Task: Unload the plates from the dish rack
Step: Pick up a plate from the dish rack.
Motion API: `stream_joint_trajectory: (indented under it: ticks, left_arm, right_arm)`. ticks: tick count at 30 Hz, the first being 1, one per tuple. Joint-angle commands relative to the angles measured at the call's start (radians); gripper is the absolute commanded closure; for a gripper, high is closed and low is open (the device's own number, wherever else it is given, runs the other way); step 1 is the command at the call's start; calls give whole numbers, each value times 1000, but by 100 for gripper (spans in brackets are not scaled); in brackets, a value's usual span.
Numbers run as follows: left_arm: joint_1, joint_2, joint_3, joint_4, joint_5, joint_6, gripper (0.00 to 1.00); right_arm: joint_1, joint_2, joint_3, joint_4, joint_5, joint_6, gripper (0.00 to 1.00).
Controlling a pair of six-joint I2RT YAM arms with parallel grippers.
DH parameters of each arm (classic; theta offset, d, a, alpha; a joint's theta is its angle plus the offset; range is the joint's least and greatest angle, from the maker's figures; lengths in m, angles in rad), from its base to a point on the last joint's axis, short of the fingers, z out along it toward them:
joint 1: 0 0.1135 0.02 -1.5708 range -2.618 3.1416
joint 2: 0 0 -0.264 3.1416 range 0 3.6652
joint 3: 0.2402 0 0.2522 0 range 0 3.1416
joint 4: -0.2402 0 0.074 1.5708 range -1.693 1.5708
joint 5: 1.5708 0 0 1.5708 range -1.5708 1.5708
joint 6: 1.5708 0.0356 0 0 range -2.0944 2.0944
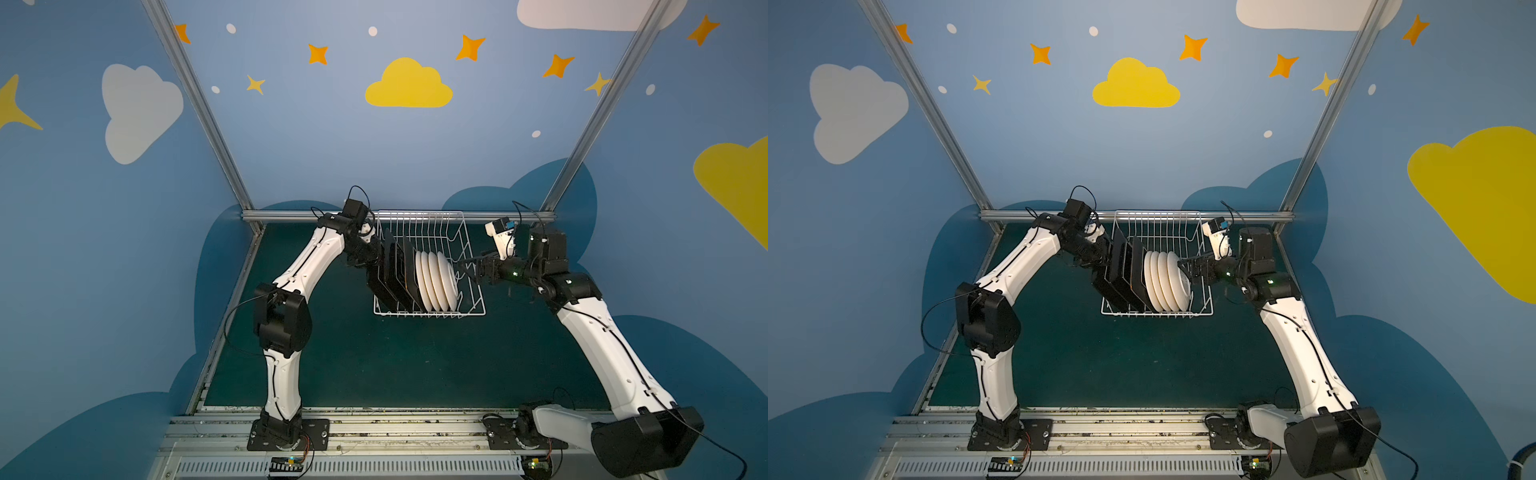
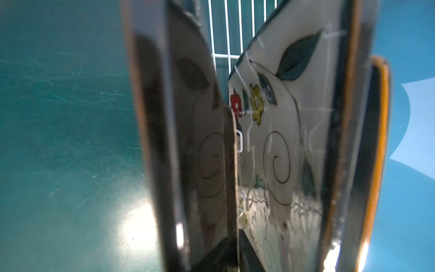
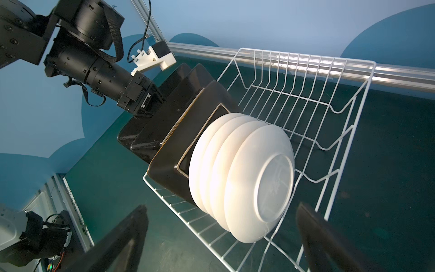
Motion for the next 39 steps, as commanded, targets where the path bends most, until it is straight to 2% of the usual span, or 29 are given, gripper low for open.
stream_joint_trajectory:
  ticks: [1,18,27,31,39]
  left_arm:
    - [-2,15,-25,-38,-28,-11,72]
    - [-3,9,-39,-31,-30,-44,81]
    - [-4,4,-32,-28,-34,-42,90]
    - [-4,9,-24,-38,-34,-43,97]
    - [-4,-4,-4,-43,-25,-45,97]
  right_arm:
    - [6,-14,-7,-13,10,-8,2]
    - [8,-21,-3,-13,21,-8,2]
    - [8,-27,0,-19,29,-10,2]
    - [9,-28,-1,-16,29,-8,2]
    - [8,-31,-5,-3,27,-2,2]
